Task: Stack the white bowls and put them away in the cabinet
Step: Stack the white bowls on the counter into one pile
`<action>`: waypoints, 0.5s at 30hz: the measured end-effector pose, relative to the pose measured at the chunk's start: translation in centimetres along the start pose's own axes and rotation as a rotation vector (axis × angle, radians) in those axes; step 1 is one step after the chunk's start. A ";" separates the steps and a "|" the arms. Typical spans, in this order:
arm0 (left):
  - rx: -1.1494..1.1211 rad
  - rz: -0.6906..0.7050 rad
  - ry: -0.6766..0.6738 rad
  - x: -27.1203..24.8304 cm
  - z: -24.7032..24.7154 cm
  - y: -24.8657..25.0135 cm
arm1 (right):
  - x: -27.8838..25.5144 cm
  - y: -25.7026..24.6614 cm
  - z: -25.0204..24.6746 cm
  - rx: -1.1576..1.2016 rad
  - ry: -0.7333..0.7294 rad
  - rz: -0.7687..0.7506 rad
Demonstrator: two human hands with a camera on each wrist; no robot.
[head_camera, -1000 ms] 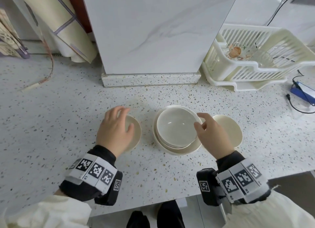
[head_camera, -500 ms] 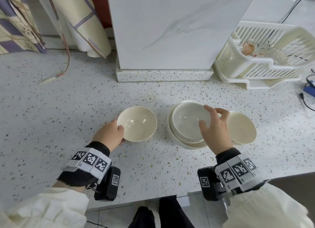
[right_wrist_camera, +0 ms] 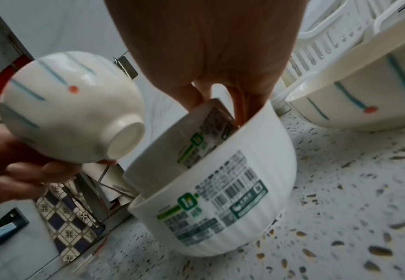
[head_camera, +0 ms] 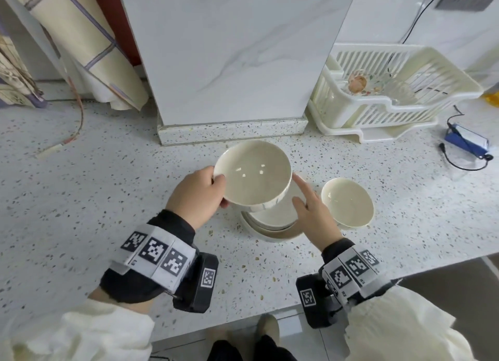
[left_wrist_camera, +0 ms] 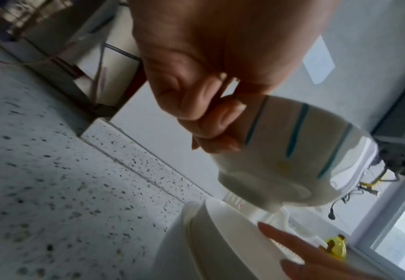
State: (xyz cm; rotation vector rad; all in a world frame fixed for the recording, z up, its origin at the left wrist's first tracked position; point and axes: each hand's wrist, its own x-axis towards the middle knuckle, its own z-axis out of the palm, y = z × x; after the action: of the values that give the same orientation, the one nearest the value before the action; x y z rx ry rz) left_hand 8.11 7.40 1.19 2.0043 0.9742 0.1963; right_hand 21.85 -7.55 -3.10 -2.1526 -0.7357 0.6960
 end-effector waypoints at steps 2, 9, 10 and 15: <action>0.076 -0.003 -0.020 0.5 1.5 0.8 | 0.1 0.4 -0.3 0.008 -0.004 -0.004; 0.220 -0.058 0.000 1.6 4.8 1.0 | 0.6 1.7 -1.7 0.147 -0.017 0.070; 0.240 -0.059 0.004 1.7 5.1 1.0 | 0.8 2.0 -1.9 0.167 -0.019 0.073; 0.293 -0.067 0.045 1.5 6.3 0.6 | 1.4 2.8 -3.0 0.238 0.008 0.091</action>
State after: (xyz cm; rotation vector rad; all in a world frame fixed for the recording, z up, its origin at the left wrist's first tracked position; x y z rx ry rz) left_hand 12.42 4.18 -2.46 2.2356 1.1515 0.0646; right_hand 25.57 -9.58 -3.87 -1.9782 -0.5244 0.7812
